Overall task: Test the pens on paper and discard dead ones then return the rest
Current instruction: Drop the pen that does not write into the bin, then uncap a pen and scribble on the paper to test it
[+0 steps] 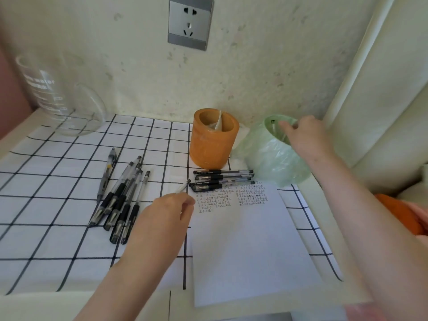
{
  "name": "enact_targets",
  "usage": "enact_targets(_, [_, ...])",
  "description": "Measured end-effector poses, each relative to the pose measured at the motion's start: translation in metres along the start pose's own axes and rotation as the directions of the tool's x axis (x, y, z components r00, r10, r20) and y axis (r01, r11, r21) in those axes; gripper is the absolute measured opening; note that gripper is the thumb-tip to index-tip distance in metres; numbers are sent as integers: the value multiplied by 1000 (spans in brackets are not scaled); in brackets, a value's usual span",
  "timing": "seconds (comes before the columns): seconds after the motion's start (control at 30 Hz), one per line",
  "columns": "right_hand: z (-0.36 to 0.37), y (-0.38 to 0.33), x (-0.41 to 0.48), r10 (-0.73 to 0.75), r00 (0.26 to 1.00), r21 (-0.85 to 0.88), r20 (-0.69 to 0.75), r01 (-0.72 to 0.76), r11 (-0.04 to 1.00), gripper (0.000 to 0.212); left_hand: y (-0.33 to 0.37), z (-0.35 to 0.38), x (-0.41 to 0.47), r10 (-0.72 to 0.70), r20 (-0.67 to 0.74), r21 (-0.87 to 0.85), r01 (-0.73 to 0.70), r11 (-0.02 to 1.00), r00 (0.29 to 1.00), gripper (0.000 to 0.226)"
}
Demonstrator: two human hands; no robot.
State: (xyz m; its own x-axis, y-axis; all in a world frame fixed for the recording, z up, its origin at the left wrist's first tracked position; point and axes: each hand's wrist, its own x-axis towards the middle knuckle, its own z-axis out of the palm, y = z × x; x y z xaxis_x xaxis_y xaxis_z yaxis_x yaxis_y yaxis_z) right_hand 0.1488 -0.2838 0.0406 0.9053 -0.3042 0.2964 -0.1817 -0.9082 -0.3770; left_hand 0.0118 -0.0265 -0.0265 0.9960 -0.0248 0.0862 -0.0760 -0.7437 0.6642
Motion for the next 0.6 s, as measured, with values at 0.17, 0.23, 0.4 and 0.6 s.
enact_targets(0.17, [-5,-12,-50,-101,980,237,-171,141,961,23,-11,1,1,-6,-61,192,17,981,998,28])
enact_targets(0.23, [-2,-18,-80,-96,991,391,-91,124,912,16,-13,1,1,-16,-66,279,34,960,998,31])
enact_targets(0.4, [25,-20,-142,-98,961,524,260,-55,850,24,-19,-1,2,-93,-50,428,105,898,994,31])
enact_targets(0.6, [38,-27,-161,-135,902,537,410,-119,835,20,-25,0,5,-108,-24,477,106,872,994,21])
